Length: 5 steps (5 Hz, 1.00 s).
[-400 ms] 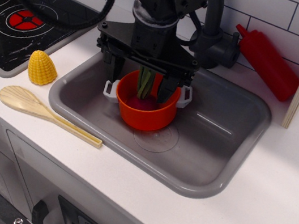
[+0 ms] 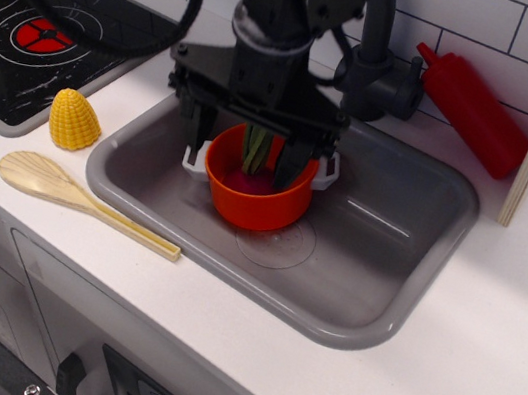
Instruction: Take beet from pot sink
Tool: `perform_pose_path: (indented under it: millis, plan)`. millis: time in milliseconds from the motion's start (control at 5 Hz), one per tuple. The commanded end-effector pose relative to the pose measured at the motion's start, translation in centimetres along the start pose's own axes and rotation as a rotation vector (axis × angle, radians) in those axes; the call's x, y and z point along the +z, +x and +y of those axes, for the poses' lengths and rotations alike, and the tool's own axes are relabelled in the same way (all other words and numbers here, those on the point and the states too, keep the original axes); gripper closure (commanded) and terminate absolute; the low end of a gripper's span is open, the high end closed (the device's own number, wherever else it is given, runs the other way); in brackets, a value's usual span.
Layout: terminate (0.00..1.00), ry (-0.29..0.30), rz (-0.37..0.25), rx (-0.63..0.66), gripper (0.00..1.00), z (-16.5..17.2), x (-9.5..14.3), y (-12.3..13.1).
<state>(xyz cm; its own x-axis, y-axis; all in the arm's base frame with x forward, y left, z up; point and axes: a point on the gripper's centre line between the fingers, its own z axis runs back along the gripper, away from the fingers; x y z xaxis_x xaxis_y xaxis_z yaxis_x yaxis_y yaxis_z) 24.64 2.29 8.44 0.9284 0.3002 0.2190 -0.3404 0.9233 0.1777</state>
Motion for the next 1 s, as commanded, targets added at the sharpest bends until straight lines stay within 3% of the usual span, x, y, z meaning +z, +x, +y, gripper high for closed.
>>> perform_pose_path:
  millis: [0, 400, 800]
  plan:
    - [0.00, 0.004, -0.015, 0.181, 0.00, -3.1, -0.8, 4.7]
    - [0.00, -0.061, -0.082, 0.307, 0.00, -1.9, -1.2, 7.4]
    - [0.00, -0.039, -0.122, 0.319, 0.00, -1.0, -3.0, 8.4]
